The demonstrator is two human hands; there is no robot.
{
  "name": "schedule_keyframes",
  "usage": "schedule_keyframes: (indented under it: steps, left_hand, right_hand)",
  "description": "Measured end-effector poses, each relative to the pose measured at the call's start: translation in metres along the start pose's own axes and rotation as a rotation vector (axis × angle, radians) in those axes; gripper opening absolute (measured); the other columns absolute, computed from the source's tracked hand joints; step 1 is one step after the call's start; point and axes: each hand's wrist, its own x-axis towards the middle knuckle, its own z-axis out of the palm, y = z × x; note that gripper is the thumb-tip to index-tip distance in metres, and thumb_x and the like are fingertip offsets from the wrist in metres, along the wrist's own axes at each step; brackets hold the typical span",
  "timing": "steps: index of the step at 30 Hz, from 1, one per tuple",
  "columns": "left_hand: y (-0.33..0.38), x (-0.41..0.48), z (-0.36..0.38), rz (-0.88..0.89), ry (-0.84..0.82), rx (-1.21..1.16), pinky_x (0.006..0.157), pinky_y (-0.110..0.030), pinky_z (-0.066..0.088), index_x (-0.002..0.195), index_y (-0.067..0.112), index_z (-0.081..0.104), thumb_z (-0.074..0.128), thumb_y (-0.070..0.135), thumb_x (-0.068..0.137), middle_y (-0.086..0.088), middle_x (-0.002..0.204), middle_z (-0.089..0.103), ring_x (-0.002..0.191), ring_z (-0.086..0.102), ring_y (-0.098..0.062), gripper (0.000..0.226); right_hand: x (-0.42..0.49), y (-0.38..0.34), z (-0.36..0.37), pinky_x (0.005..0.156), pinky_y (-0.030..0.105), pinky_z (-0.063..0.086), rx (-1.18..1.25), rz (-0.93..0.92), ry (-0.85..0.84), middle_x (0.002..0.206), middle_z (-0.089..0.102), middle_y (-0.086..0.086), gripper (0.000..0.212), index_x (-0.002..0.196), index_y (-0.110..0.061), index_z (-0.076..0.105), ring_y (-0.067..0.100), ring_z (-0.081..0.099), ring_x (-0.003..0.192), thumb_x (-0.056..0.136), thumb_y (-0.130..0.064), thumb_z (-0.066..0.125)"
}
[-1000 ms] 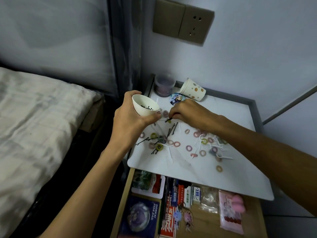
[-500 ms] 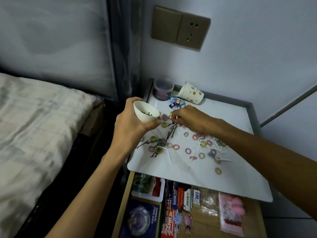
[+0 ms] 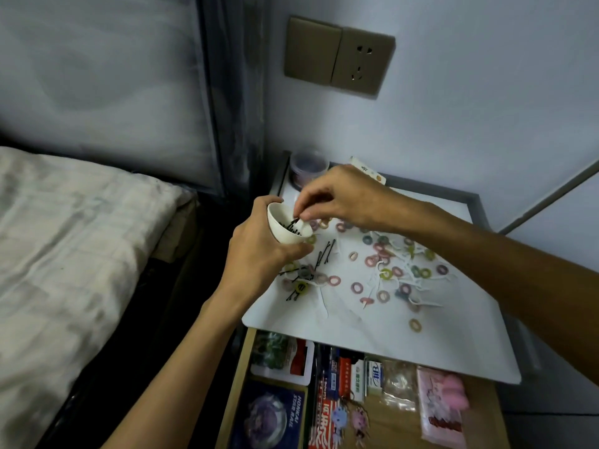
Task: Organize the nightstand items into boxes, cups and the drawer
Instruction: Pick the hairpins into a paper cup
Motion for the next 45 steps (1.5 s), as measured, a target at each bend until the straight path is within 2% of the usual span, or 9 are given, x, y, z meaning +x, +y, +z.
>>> schedule_keyframes:
  steps: [4, 7, 11, 15, 27, 32, 38, 42, 45]
  left_hand:
    - [0.002, -0.001, -0.001, 0.018, -0.003, -0.033, 0.063, -0.009, 0.046, 0.122, 0.03, 0.05, 0.09, 0.027, 0.064, 0.013, 0.099, 0.066, 0.086, 0.062, 0.0, 0.071]
    - [0.002, 0.0, -0.004, 0.015, 0.04, -0.065, 0.063, -0.007, 0.044, 0.12, 0.029, 0.05, 0.092, 0.026, 0.063, 0.013, 0.097, 0.063, 0.084, 0.061, 0.002, 0.07]
    - [0.003, 0.001, -0.007, 0.017, 0.087, -0.11, 0.064, -0.007, 0.045, 0.119, 0.028, 0.051, 0.093, 0.027, 0.062, 0.013, 0.095, 0.063, 0.083, 0.06, 0.003, 0.071]
    - [0.003, 0.002, -0.009, 0.027, 0.102, -0.108, 0.065, -0.008, 0.046, 0.121, 0.027, 0.05, 0.092, 0.027, 0.063, 0.012, 0.096, 0.063, 0.085, 0.06, 0.003, 0.072]
    - [0.001, 0.002, -0.007, 0.015, 0.081, -0.091, 0.065, -0.007, 0.046, 0.123, 0.027, 0.05, 0.091, 0.027, 0.064, 0.012, 0.096, 0.063, 0.087, 0.06, -0.001, 0.071]
    - [0.001, 0.001, -0.007, 0.008, 0.074, -0.088, 0.064, -0.011, 0.049, 0.124, 0.027, 0.05, 0.091, 0.028, 0.064, 0.012, 0.095, 0.062, 0.085, 0.061, 0.001, 0.073]
    - [0.002, 0.002, -0.008, 0.012, 0.08, -0.087, 0.066, -0.013, 0.05, 0.123, 0.027, 0.051, 0.091, 0.031, 0.063, 0.012, 0.096, 0.063, 0.087, 0.061, -0.002, 0.072]
    - [0.002, 0.002, -0.007, 0.008, 0.078, -0.088, 0.065, -0.012, 0.05, 0.123, 0.027, 0.051, 0.092, 0.032, 0.063, 0.013, 0.096, 0.063, 0.087, 0.061, -0.002, 0.073]
    - [0.002, 0.002, -0.007, 0.0, 0.076, -0.085, 0.067, -0.016, 0.052, 0.124, 0.028, 0.05, 0.092, 0.032, 0.063, 0.012, 0.096, 0.062, 0.088, 0.061, -0.003, 0.073]
  right_hand:
    - [0.0, -0.006, 0.002, 0.062, 0.009, 0.047, 0.082, -0.039, 0.075, 0.07, 0.067, -0.026, 0.012, 0.101, -0.016, 0.074, -0.006, 0.064, 0.068, 0.089, -0.014, 0.07]
    - [0.0, 0.023, 0.001, 0.073, 0.022, 0.057, 0.184, 0.062, 0.273, 0.081, 0.072, -0.009, 0.013, 0.101, -0.016, 0.074, 0.006, 0.069, 0.074, 0.092, -0.011, 0.066]
    - [-0.008, 0.076, 0.029, 0.079, 0.024, 0.054, -0.087, 0.145, 0.064, 0.098, 0.07, -0.008, 0.019, 0.105, -0.019, 0.072, -0.002, 0.063, 0.083, 0.088, -0.011, 0.071]
    - [-0.011, 0.104, 0.055, 0.082, 0.025, 0.047, -0.31, 0.079, -0.101, 0.109, 0.067, -0.009, 0.035, 0.109, -0.025, 0.071, 0.008, 0.06, 0.096, 0.079, -0.009, 0.078]
    - [0.002, 0.101, 0.069, 0.076, 0.015, 0.045, -0.281, -0.007, -0.167, 0.092, 0.07, -0.005, 0.012, 0.088, -0.02, 0.076, 0.009, 0.064, 0.086, 0.079, -0.012, 0.077]
    - [-0.001, 0.102, 0.071, 0.086, 0.035, 0.049, -0.358, 0.026, -0.175, 0.102, 0.065, -0.001, 0.008, 0.091, -0.021, 0.072, 0.016, 0.06, 0.096, 0.084, -0.018, 0.073]
    - [-0.007, 0.101, 0.07, 0.068, 0.029, 0.046, -0.7, -0.053, -0.115, 0.105, 0.066, 0.004, 0.019, 0.108, -0.018, 0.061, 0.021, 0.064, 0.09, 0.093, -0.006, 0.056]
    - [-0.009, 0.097, 0.052, 0.063, 0.029, 0.041, -0.705, -0.023, -0.159, 0.096, 0.062, -0.001, 0.019, 0.102, -0.02, 0.06, 0.018, 0.06, 0.083, 0.09, -0.004, 0.058]
    - [-0.005, 0.097, 0.039, 0.069, 0.032, 0.05, -0.627, -0.028, -0.128, 0.092, 0.068, -0.003, 0.018, 0.097, -0.021, 0.07, 0.015, 0.064, 0.083, 0.088, -0.006, 0.066]
